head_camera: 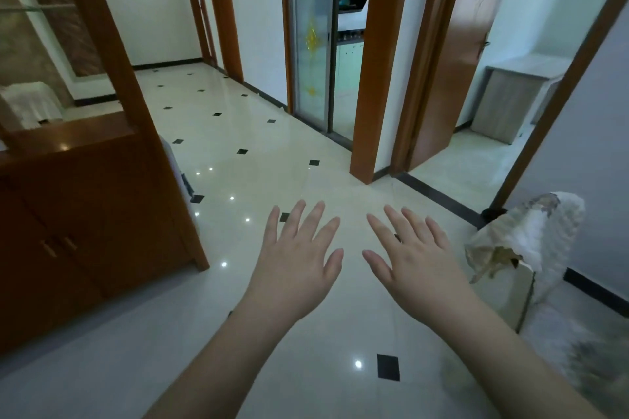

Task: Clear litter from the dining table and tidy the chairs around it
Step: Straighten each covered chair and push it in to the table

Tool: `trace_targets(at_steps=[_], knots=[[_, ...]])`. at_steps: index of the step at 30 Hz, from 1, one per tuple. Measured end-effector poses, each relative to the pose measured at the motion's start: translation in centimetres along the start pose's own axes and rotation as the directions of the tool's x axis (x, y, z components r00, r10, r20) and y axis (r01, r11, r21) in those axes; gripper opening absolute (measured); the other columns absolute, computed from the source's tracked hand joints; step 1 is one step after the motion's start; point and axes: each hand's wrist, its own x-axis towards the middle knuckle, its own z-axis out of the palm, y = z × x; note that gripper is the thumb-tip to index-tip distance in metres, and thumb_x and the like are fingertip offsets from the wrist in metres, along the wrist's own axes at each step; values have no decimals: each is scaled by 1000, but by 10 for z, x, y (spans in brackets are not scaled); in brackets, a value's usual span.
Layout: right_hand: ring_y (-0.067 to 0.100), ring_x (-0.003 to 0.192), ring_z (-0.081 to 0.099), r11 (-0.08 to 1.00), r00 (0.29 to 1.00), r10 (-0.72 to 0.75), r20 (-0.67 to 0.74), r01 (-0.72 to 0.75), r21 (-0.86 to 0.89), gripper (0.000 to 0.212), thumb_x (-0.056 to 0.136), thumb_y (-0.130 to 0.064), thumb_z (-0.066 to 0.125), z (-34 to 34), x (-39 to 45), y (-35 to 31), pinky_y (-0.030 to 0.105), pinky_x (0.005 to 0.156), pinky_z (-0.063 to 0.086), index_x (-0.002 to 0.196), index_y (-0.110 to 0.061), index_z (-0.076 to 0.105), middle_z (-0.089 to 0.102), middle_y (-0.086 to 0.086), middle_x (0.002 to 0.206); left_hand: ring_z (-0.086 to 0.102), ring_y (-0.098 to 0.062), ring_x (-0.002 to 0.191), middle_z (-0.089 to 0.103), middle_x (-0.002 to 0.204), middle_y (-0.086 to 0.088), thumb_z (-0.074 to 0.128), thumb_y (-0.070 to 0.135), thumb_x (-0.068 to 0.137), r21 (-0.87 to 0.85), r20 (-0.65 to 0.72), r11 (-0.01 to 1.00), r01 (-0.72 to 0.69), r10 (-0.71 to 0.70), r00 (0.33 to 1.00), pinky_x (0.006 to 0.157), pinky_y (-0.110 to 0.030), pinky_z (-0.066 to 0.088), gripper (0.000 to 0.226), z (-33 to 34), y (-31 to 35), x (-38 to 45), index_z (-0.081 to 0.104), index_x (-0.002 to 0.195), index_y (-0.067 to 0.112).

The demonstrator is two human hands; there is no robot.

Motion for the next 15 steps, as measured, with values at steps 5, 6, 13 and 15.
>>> trace_targets(at_steps=[5,6,13,15], knots=[[23,148,11,996,996,94,5,-94,0,73,87,-64,-7,21,59,42,40,113,-6,151,-36,14,17,-1,160,-8,-16,147,2,162,9,-6,58,89,-54,31,998,-42,44,999,117,-49,-9,66,20,3,78,5,151,38],[23,148,10,994,994,112,15,-112,2,70,89,-64,-4,27,70,53,40,113,-7,151,-36,13,16,-2,160,-8,-15,147,1,162,9,-1,57,92,-60,44,997,-47,50,998,117,-49,-8,62,25,7,98,4,151,38],[21,148,1,974,975,221,5,-221,59,64,94,-64,1,63,158,157,39,113,-9,150,-36,-12,0,-3,162,-2,-18,148,4,161,9,13,55,97,-110,107,988,-110,122,987,119,-48,3,59,57,60,252,-4,150,38],[21,148,0,969,972,234,23,-235,77,68,87,-66,-9,64,180,184,40,115,-8,149,-37,-13,0,-3,162,0,-18,148,4,161,9,13,56,96,-119,109,983,-137,150,983,119,-48,6,60,61,79,291,-6,150,39]])
